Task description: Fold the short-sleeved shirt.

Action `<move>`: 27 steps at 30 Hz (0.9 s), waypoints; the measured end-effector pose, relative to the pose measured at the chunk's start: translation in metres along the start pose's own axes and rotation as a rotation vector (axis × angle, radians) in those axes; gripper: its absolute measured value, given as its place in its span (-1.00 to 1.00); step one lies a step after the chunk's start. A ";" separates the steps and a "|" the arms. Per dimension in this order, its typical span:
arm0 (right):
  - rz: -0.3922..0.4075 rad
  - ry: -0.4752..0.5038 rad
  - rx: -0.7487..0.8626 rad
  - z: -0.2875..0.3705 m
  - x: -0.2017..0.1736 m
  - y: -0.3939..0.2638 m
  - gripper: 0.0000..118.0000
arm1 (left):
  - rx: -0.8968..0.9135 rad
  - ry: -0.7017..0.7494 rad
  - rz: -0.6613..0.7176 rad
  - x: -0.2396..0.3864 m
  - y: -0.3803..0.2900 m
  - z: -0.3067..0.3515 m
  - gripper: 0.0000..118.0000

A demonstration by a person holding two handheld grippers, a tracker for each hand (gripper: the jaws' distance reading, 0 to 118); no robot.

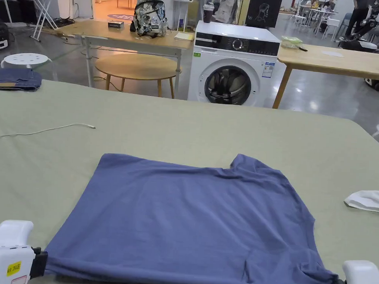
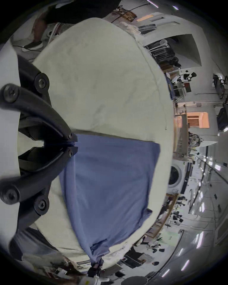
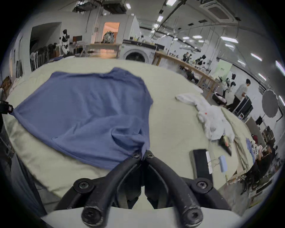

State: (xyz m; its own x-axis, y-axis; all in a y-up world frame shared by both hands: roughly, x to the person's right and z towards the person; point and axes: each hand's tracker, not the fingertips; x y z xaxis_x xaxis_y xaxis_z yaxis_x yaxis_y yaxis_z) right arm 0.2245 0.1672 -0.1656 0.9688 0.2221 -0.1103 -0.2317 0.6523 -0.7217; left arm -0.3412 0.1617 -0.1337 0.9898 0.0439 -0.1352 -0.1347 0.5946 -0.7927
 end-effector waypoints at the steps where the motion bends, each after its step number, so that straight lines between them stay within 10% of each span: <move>1: 0.002 0.018 -0.035 -0.013 0.004 -0.004 -1.00 | -0.041 0.011 -0.014 0.000 -0.001 -0.010 -1.00; 13: 0.035 0.028 -0.212 -0.055 0.011 -0.009 -0.95 | -0.177 -0.029 -0.006 -0.012 0.004 -0.046 -1.00; 18: -0.023 -0.031 -0.152 -0.030 0.017 0.008 0.12 | -0.140 -0.022 0.014 -0.009 0.008 -0.032 -0.76; 21: -0.089 -0.007 -0.043 -0.009 0.017 0.027 0.17 | -0.059 -0.045 0.034 -0.002 0.020 -0.018 -0.35; 27: -0.170 0.024 0.251 0.006 -0.014 0.060 0.17 | 0.182 -0.096 0.033 0.031 0.052 0.005 -0.33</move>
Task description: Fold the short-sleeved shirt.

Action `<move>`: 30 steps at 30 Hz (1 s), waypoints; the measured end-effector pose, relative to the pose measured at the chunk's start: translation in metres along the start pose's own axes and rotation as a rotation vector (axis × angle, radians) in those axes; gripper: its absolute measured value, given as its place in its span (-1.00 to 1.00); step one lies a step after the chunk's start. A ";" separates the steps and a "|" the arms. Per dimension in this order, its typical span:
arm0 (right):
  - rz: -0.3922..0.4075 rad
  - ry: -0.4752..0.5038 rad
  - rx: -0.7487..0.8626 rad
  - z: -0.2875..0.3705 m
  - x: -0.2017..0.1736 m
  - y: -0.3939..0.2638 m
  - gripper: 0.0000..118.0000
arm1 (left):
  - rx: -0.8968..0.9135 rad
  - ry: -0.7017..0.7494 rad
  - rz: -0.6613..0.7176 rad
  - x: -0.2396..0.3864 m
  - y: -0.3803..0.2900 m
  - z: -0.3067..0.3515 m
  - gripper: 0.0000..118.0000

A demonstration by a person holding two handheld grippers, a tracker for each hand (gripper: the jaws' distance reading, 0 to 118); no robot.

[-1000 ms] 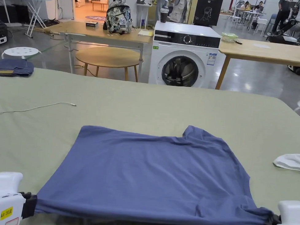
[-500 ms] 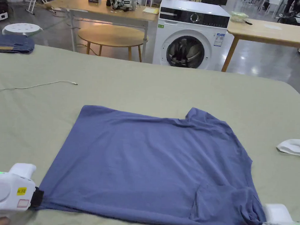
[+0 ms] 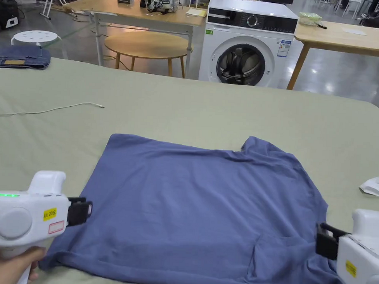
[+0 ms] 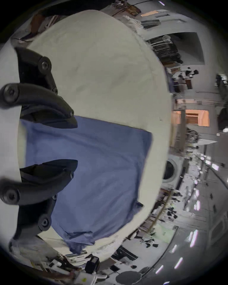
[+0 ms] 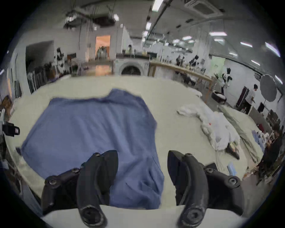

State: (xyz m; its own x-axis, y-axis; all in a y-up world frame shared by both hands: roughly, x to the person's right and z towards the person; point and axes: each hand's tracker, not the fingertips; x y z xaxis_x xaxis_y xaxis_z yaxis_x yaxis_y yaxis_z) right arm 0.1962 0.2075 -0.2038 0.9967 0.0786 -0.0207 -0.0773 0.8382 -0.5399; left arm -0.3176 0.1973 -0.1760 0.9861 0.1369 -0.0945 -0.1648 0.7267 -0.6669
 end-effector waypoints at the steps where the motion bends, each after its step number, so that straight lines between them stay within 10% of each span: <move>1: -0.004 0.010 0.041 0.001 -0.009 0.004 0.17 | 0.036 -0.010 -0.026 0.009 0.006 0.001 -0.33; 5: -0.004 0.025 0.184 0.000 -0.037 0.014 -0.04 | 0.184 -0.046 -0.054 0.035 0.018 0.010 -0.35; 8: 0.002 0.030 0.277 0.003 -0.058 0.022 -0.86 | 0.287 -0.032 -0.103 0.058 0.023 0.019 -0.98; 10: -0.016 0.027 0.322 0.005 -0.072 0.027 -1.00 | 0.347 0.031 -0.129 0.071 0.025 0.022 -1.00; 20: -0.070 0.061 0.369 0.005 -0.088 0.030 -1.00 | 0.376 0.068 -0.080 0.061 0.028 0.029 -1.00; 30: -0.017 0.101 0.281 -0.006 -0.089 0.021 -1.00 | -0.031 0.070 0.030 -0.027 -0.014 0.040 -1.00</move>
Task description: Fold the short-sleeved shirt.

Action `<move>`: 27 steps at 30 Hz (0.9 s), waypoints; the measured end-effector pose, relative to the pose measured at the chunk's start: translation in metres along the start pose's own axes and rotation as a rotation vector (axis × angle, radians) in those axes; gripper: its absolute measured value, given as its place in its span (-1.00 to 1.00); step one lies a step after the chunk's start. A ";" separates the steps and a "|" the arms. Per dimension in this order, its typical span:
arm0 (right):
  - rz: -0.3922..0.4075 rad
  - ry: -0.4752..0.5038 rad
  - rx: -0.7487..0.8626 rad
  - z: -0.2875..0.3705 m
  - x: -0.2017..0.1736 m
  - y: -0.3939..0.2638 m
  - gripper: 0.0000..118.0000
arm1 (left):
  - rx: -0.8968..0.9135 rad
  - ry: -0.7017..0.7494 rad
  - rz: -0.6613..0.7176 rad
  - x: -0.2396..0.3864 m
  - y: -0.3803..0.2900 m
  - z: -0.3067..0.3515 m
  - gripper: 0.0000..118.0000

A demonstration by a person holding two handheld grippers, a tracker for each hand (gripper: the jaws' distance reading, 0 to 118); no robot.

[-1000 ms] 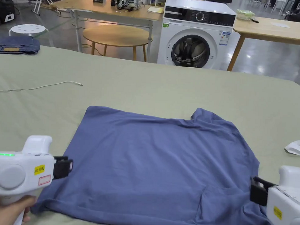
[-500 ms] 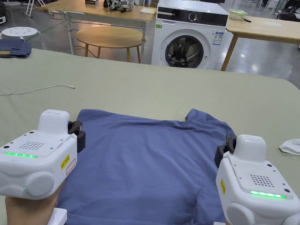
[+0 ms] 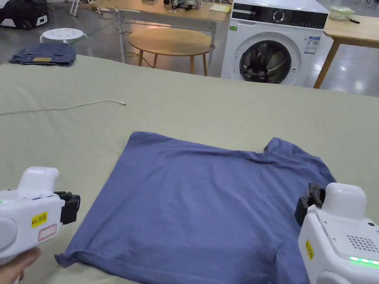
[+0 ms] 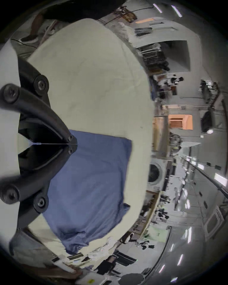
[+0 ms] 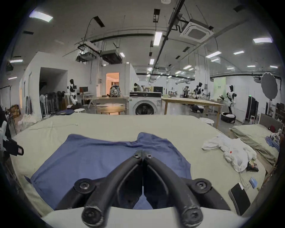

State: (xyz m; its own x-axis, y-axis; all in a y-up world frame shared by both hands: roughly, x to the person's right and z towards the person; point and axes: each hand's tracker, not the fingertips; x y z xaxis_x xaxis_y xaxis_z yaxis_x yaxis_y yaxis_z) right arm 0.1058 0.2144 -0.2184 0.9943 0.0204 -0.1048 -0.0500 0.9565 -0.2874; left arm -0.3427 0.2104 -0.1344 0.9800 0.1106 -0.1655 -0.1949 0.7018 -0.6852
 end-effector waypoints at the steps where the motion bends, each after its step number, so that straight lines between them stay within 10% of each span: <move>1: 0.001 0.017 -0.025 -0.002 0.000 -0.003 -1.00 | -0.043 -0.005 0.009 -0.008 -0.007 -0.005 -1.00; 4: 0.004 0.020 -0.056 -0.006 -0.001 -0.013 -1.00 | -0.152 -0.020 0.053 -0.020 -0.021 -0.020 -0.87; 6: 0.003 0.019 -0.079 -0.007 -0.001 -0.018 -1.00 | -0.188 -0.020 0.092 -0.026 -0.028 -0.028 -0.11; 8: -0.003 0.019 -0.095 -0.008 0.000 -0.021 -1.00 | -0.218 -0.010 0.123 -0.028 -0.032 -0.037 0.16; 20: 0.003 -0.008 -0.148 -0.011 0.012 -0.030 -1.00 | -0.338 0.145 -0.004 -0.010 -0.051 -0.080 0.09; 24: 0.002 -0.013 -0.161 -0.010 0.014 -0.033 -1.00 | -0.342 0.033 0.003 -0.010 -0.046 -0.084 -0.96; 27: -0.005 -0.011 -0.176 -0.008 0.020 -0.036 -1.00 | -0.354 0.019 0.009 -0.002 -0.048 -0.083 -0.99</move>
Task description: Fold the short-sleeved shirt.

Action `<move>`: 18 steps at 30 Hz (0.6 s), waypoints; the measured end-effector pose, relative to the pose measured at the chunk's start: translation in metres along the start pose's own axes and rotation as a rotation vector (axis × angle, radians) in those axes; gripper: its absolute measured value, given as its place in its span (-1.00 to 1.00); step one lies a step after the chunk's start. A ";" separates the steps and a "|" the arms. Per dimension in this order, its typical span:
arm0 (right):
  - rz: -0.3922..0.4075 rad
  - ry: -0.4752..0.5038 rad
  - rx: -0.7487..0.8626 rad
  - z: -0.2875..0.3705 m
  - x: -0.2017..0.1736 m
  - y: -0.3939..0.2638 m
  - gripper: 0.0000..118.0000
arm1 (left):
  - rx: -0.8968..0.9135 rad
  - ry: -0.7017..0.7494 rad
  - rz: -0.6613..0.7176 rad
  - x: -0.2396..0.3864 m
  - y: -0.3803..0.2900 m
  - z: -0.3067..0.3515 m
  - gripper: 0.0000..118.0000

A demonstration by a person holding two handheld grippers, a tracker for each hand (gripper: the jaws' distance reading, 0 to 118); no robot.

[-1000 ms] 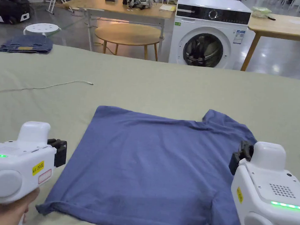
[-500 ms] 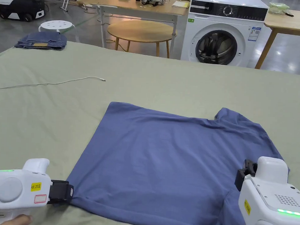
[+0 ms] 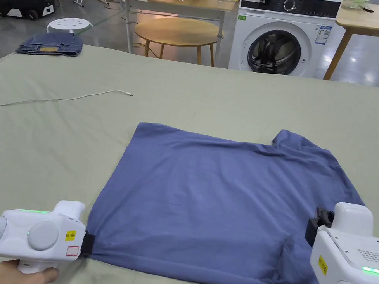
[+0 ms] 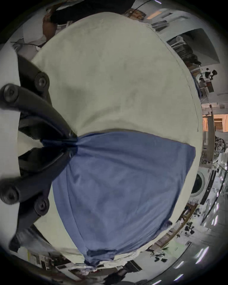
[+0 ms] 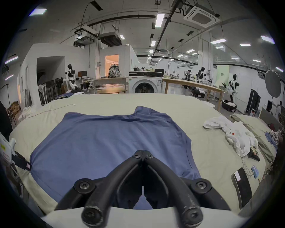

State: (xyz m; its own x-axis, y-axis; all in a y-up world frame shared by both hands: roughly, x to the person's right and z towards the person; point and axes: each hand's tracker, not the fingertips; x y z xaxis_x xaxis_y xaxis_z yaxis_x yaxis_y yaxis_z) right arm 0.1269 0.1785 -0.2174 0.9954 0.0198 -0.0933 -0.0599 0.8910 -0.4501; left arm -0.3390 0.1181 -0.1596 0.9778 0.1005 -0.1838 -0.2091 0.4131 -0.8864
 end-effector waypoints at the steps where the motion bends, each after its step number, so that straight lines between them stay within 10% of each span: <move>1: -0.003 0.001 -0.005 0.004 0.003 0.000 -1.00 | 0.005 0.009 0.001 0.000 0.000 0.001 -0.99; 8: 0.028 -0.027 -0.146 0.025 0.050 0.007 -1.00 | 0.020 -0.029 0.021 -0.001 -0.001 0.015 -0.99; 13: 0.061 -0.070 -0.374 0.022 0.088 -0.008 0.02 | 0.021 -0.023 0.010 -0.002 -0.001 0.013 -0.99; 18: 0.099 -0.088 -0.518 0.015 0.106 -0.050 0.06 | 0.025 -0.023 0.012 -0.001 -0.002 0.015 -0.99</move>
State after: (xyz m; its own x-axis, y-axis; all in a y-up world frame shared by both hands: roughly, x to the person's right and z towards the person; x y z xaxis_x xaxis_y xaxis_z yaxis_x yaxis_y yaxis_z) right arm 0.2368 0.1425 -0.1917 0.9843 0.1504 -0.0923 -0.1602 0.5427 -0.8245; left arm -0.3396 0.1311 -0.1512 0.9748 0.1261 -0.1840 -0.2210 0.4343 -0.8733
